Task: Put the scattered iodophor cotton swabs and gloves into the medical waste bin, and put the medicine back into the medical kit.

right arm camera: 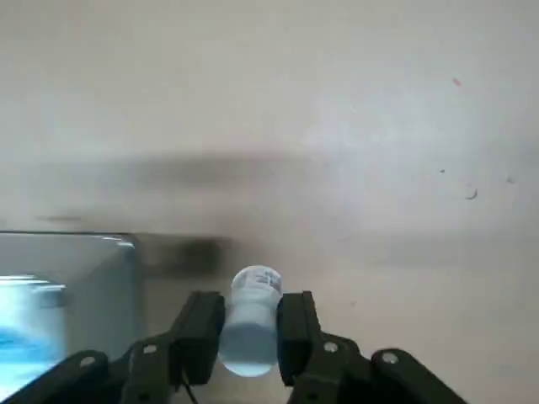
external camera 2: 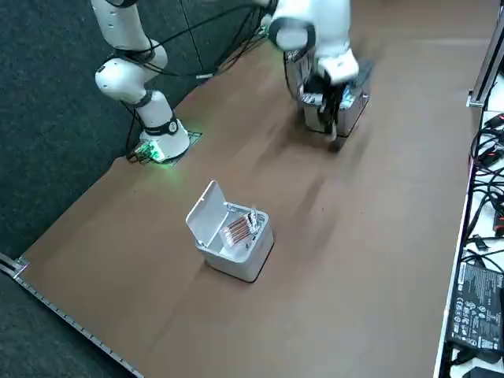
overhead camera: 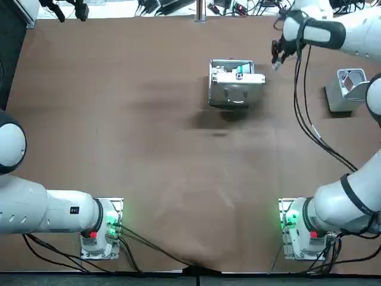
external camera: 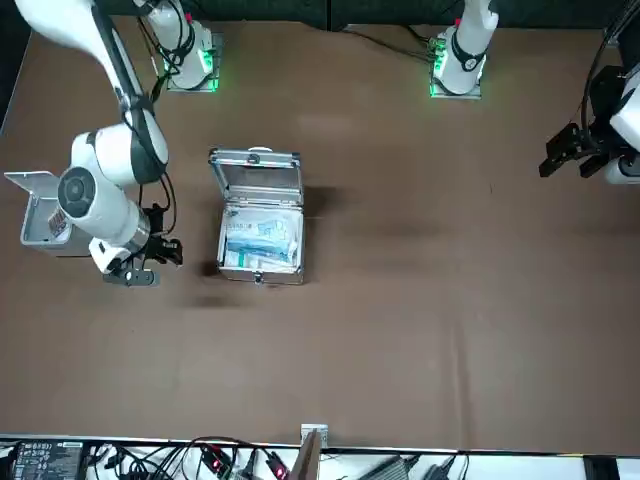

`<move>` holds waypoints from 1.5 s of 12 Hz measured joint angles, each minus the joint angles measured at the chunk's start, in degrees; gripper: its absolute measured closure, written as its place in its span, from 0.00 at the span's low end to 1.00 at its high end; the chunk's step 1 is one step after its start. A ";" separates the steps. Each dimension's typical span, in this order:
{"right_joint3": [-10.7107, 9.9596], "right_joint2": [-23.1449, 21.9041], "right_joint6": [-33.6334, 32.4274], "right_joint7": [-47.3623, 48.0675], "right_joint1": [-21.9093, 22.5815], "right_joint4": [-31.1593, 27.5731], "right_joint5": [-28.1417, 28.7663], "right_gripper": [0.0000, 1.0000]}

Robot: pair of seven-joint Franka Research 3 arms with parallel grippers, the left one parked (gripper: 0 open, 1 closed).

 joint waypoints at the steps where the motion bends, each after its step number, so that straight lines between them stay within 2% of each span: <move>1: 1.51 -0.49 -2.67 2.79 0.25 2.64 0.00 0.61; 3: 3.40 -0.91 -5.23 7.79 1.60 6.40 0.02 0.61; 5: 3.78 -0.51 -5.49 12.53 4.65 8.52 0.11 0.61; 9: 3.87 3.47 -5.46 22.78 12.04 13.61 0.12 0.61; 13: 3.69 8.22 -5.39 30.65 17.81 15.29 -0.12 0.61; 18: 3.08 12.01 -4.78 34.49 20.96 15.55 -3.61 0.61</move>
